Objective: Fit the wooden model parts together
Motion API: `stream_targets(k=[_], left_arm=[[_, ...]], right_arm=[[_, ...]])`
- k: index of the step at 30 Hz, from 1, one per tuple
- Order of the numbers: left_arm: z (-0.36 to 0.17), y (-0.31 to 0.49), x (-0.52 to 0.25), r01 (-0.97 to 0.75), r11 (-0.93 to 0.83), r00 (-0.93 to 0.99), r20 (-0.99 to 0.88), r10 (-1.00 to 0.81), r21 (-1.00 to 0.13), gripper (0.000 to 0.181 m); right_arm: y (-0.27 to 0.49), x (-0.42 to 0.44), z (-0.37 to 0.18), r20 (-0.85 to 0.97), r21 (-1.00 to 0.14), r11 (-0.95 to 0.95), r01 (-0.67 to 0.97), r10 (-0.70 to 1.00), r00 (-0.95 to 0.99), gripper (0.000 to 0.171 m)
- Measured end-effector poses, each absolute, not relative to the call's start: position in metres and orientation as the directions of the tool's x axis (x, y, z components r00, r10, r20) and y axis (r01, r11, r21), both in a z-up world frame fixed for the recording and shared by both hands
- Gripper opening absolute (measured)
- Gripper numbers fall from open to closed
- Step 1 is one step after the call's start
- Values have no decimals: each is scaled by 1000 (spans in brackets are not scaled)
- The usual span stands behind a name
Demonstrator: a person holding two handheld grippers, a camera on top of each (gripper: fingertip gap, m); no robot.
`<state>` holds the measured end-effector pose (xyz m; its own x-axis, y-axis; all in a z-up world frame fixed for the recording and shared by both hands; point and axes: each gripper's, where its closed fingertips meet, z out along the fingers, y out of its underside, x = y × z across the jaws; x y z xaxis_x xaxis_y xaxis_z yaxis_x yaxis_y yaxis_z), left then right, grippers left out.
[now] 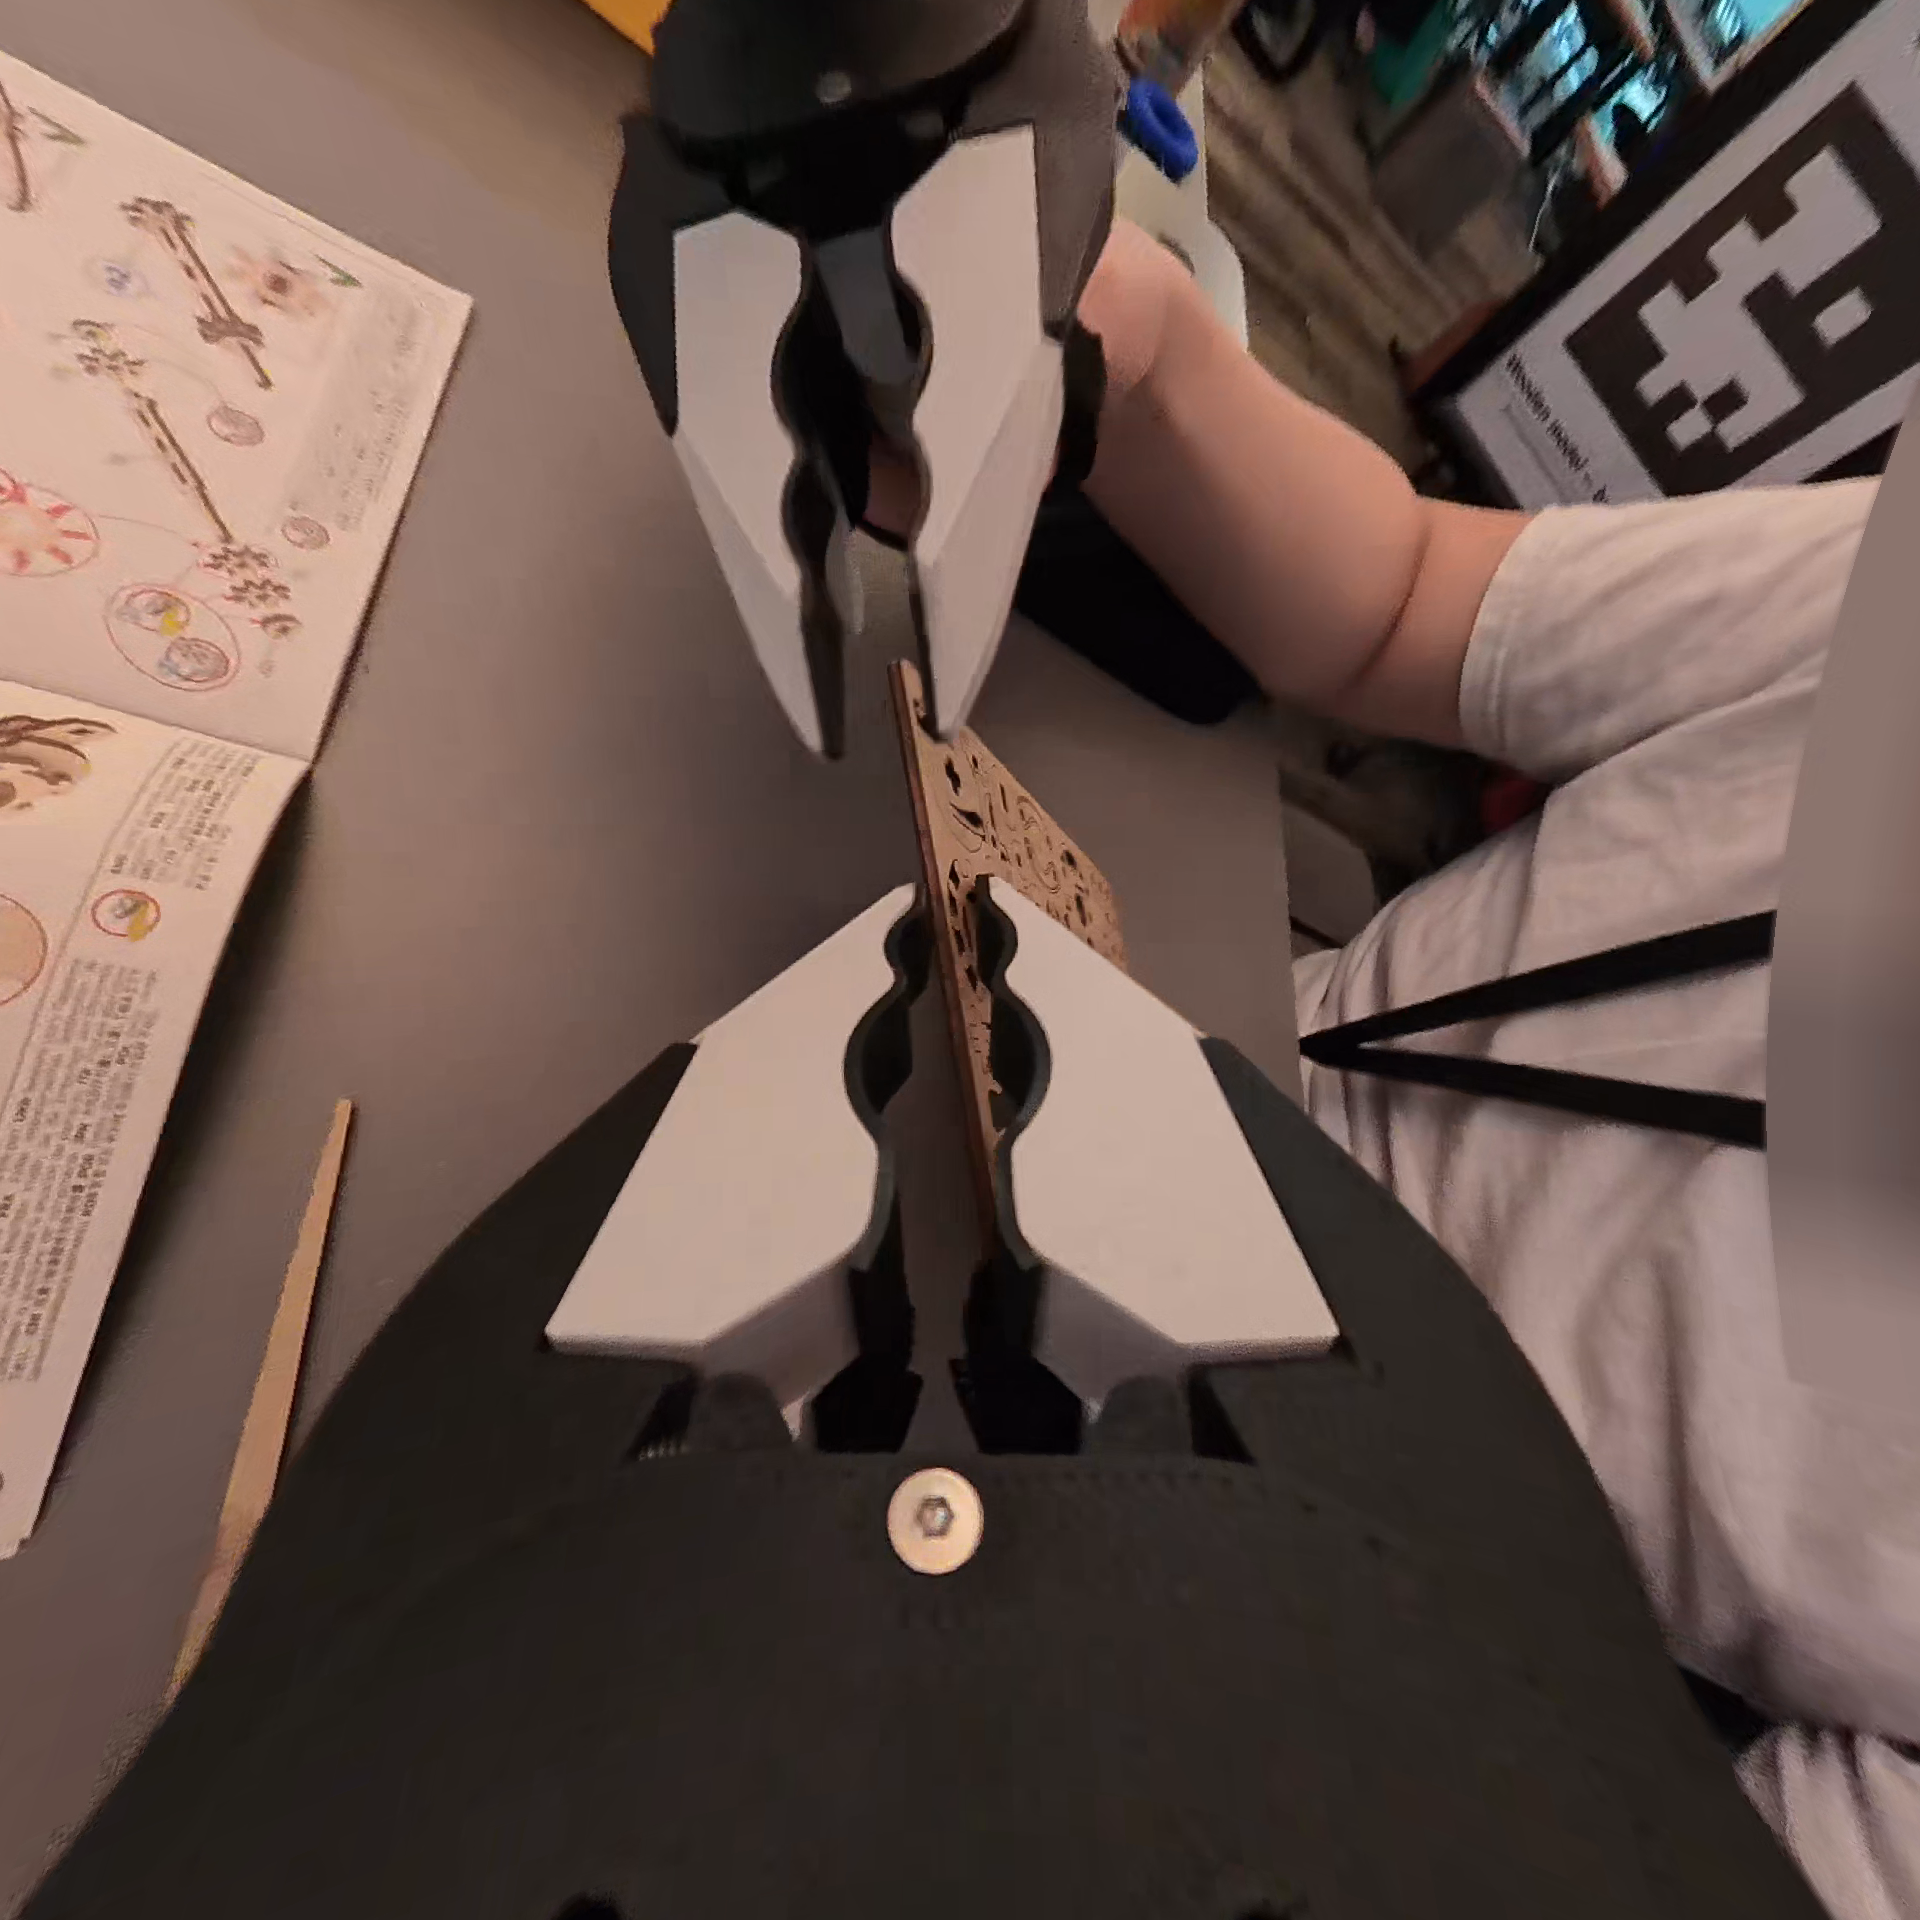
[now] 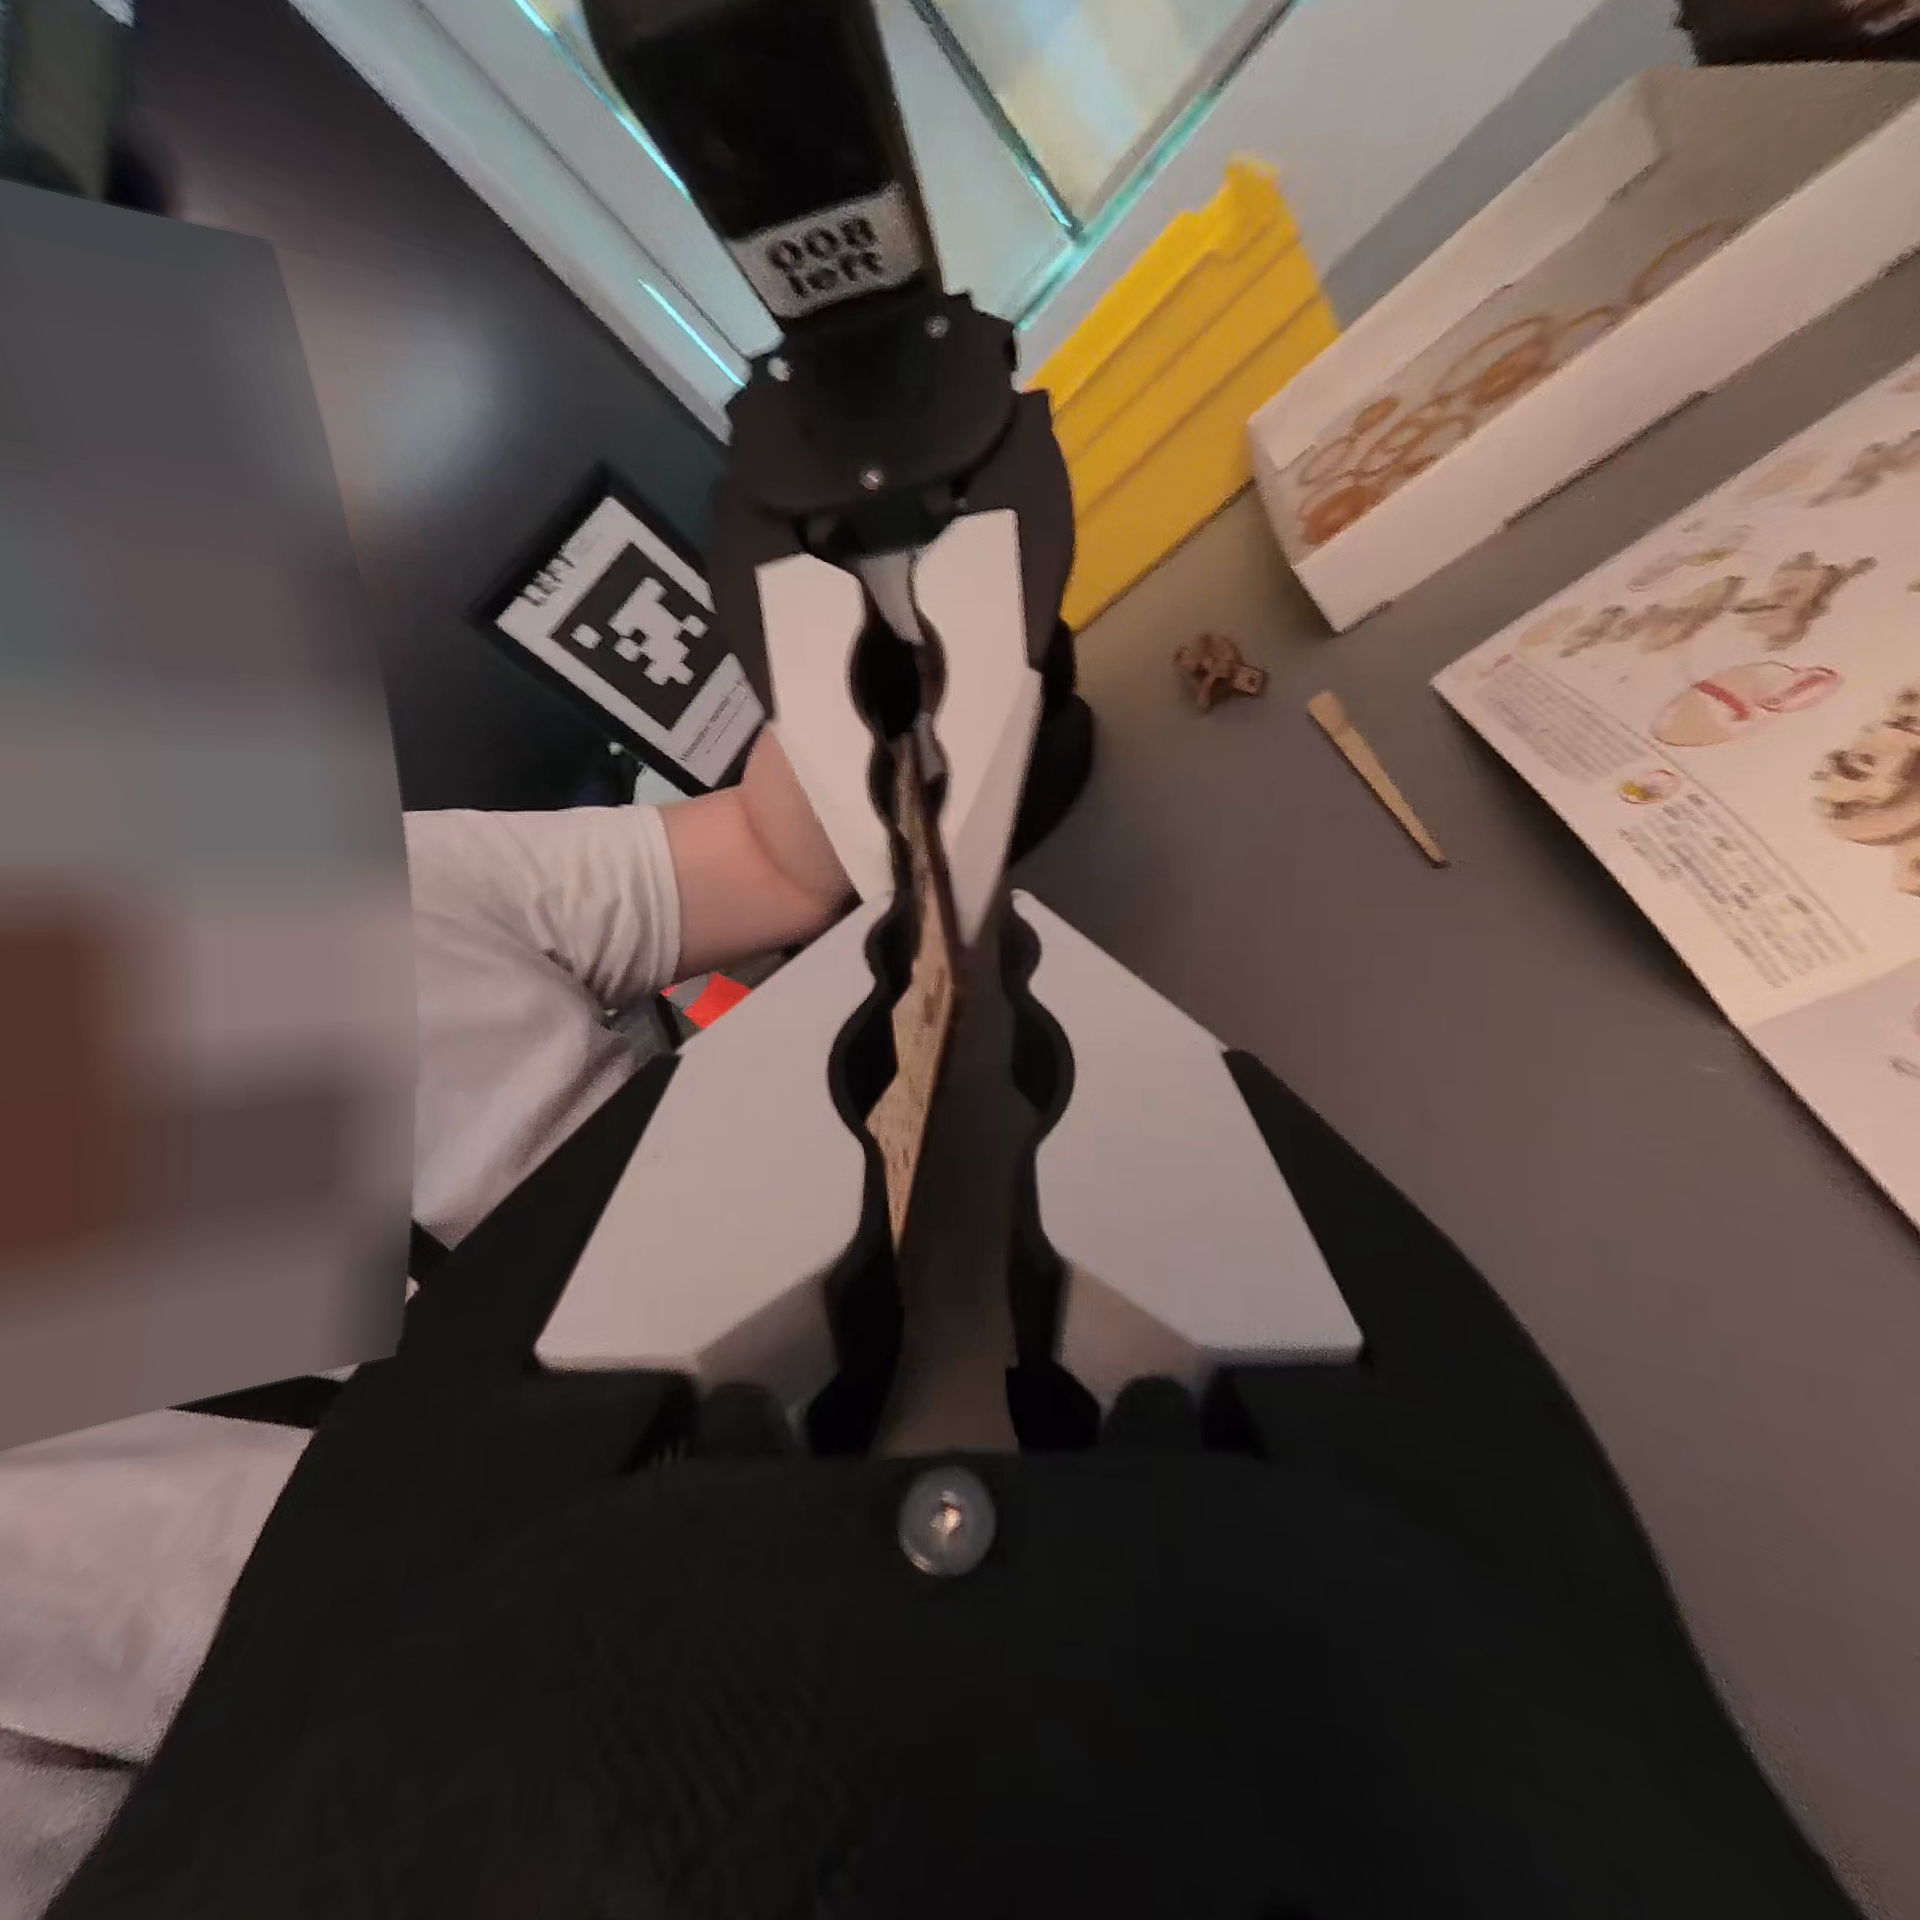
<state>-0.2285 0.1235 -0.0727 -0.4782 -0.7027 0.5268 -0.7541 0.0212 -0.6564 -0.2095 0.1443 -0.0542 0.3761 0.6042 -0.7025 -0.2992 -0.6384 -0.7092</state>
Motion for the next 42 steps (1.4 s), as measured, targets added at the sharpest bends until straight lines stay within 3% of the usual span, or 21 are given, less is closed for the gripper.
stream_targets(k=[2,5,12,17,21,42], left_arm=[[-69,124,-226,-745,-6,-475,537,-697,-667,5],[-70,124,-224,-743,-31,-463,547,-697,-669,5],[-65,126,-220,-746,-132,-430,623,-654,-653,2],[-56,127,-220,-732,-169,-438,646,-625,-660,1],[-57,128,-219,-725,-156,-438,623,-648,-671,2],[-50,123,-220,-693,-140,-503,614,-609,-707,4]], right_arm=[[143,-212,-63,-703,-703,-663,-259,590,397,19],[140,-220,-61,-710,-698,-671,-249,601,367,4],[135,-222,-64,-744,-662,-709,-245,579,333,5],[136,-224,-55,-705,-706,-661,-253,623,340,2],[140,-217,-51,-749,-663,-674,-325,593,297,1],[135,-221,-45,-684,-729,-631,-267,647,338,1]])
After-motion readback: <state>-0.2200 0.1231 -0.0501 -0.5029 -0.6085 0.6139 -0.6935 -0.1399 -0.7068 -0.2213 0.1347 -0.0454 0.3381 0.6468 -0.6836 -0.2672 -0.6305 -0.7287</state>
